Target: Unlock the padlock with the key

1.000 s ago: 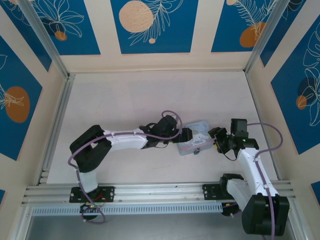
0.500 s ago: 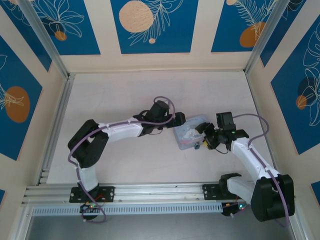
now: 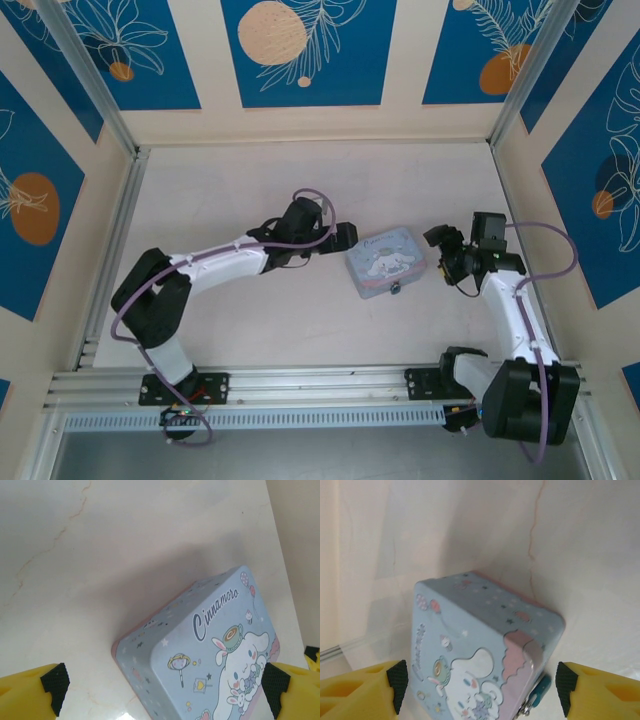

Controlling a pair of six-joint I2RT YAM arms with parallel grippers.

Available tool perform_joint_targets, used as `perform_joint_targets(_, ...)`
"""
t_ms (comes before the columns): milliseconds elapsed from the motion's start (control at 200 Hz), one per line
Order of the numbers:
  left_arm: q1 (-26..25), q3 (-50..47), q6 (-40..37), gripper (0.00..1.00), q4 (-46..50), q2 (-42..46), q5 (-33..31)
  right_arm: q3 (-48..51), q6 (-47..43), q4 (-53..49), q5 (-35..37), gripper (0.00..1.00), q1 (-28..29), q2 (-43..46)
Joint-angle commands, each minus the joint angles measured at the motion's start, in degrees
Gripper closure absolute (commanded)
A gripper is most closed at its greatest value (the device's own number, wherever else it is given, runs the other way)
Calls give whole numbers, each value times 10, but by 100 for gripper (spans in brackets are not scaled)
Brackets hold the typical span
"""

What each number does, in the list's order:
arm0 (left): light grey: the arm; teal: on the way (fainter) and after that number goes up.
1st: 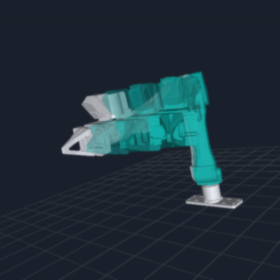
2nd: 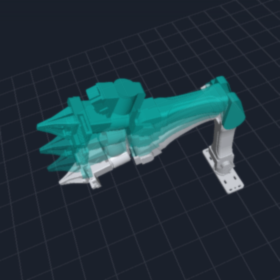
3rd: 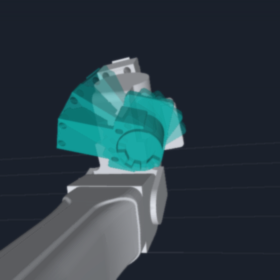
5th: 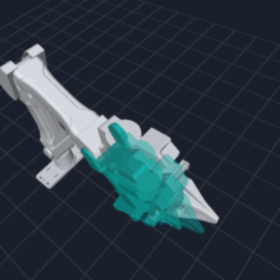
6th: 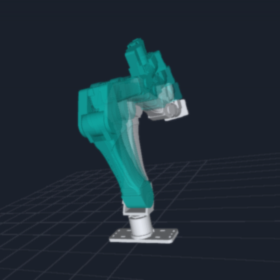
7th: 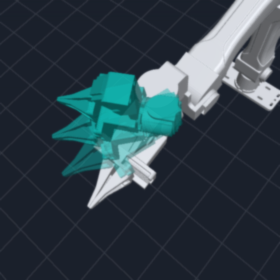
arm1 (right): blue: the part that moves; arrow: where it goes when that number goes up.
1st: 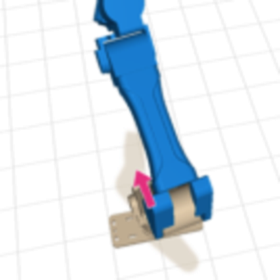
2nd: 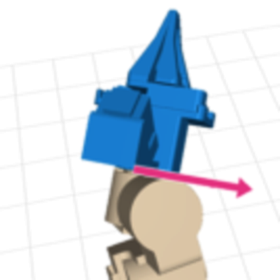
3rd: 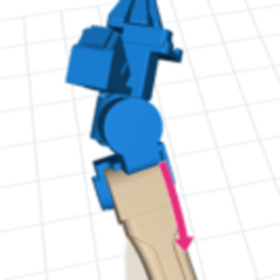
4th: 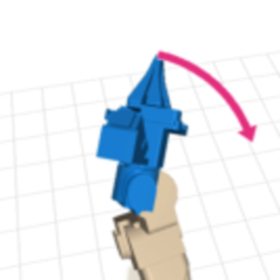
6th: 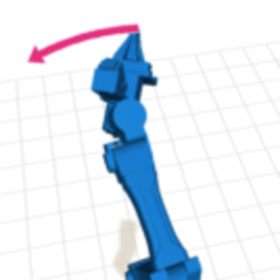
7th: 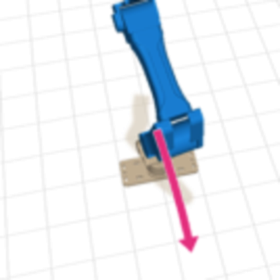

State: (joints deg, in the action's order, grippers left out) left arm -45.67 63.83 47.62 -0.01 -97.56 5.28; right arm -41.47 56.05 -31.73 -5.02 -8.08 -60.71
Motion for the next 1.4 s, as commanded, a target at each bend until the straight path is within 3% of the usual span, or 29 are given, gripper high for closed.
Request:
perform_joint_targets(0, -11, -15, 8, 0, -5, 17, 15, -6, -37, 19, -14, 20, -5, -35)
perform_joint_targets(235, -29, -40, 43, 0, -36, 18, 26, -6, -33, 51, -32, 20, 16, -83)
perform_joint_targets(695, -46, -62, 91, 0, -73, 4, 20, 16, 18, 78, 6, 21, 150, -77)
perform_joint_targets(975, -13, -45, 64, 0, -47, -4, 11, 33, 78, 110, 16, 21, 209, -75)
perform_joint_targets(1395, 49, -11, 15, 0, -22, -17, 20, -38, 114, 132, 41, 21, 281, -162)
